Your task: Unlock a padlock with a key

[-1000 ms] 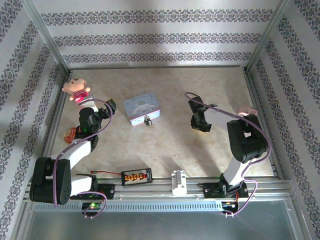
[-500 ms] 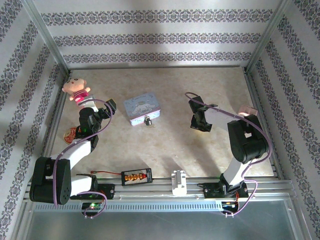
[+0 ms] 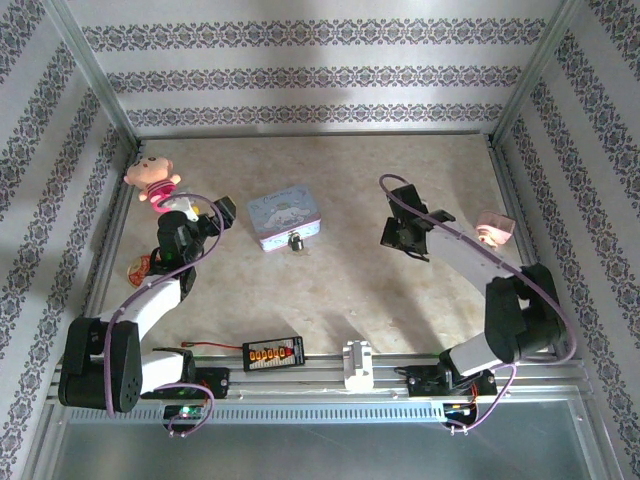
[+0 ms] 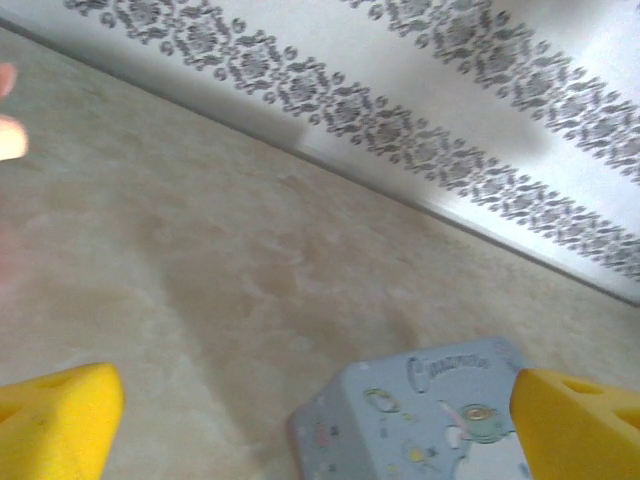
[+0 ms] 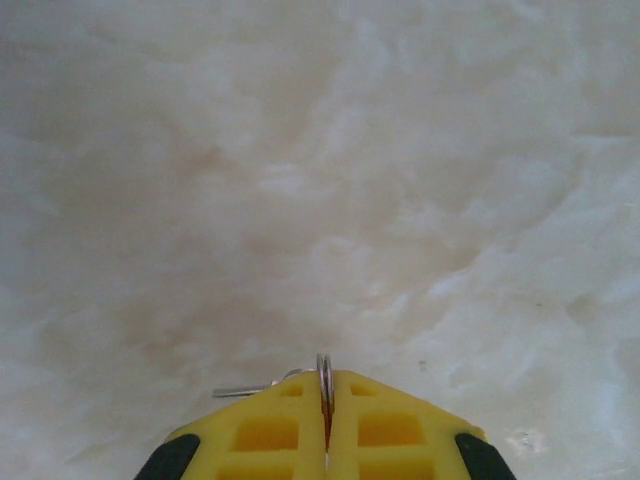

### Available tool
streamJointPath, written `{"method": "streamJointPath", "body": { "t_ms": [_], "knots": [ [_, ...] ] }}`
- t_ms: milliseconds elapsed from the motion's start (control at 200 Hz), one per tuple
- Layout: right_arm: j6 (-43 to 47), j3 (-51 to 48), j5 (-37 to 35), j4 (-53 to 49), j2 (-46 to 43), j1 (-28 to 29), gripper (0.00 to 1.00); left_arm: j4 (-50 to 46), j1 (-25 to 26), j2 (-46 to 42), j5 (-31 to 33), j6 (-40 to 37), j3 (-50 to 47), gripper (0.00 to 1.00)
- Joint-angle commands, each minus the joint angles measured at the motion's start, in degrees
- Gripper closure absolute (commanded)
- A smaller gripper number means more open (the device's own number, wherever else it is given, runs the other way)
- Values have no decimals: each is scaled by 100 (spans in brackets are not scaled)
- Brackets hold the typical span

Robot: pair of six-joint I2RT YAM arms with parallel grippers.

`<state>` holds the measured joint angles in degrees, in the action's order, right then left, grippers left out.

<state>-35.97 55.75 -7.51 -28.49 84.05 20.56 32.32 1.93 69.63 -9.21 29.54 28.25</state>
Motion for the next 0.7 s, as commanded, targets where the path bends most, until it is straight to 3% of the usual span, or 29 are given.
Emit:
{"method": "streamJointPath", "body": {
  "t_ms": [0, 160, 360, 600, 700],
  "knots": [
    [243, 68, 529, 166, -363, 142, 100, 101, 120, -65, -677, 667, 147, 1],
    [274, 302, 669, 285, -682, 500, 100, 444, 611, 193, -1082, 1085, 216, 1],
    [80, 532, 910, 579, -783, 772, 100, 519, 1705, 811, -1464, 1006, 733, 1],
    [-454, 690, 988, 638, -960, 818, 100, 2650, 2533, 1934, -1867, 682, 658, 0],
    [-666, 653, 988, 690, -1128, 818, 100, 3248, 2866, 2255, -1940, 120, 646, 7]
  ]
}}
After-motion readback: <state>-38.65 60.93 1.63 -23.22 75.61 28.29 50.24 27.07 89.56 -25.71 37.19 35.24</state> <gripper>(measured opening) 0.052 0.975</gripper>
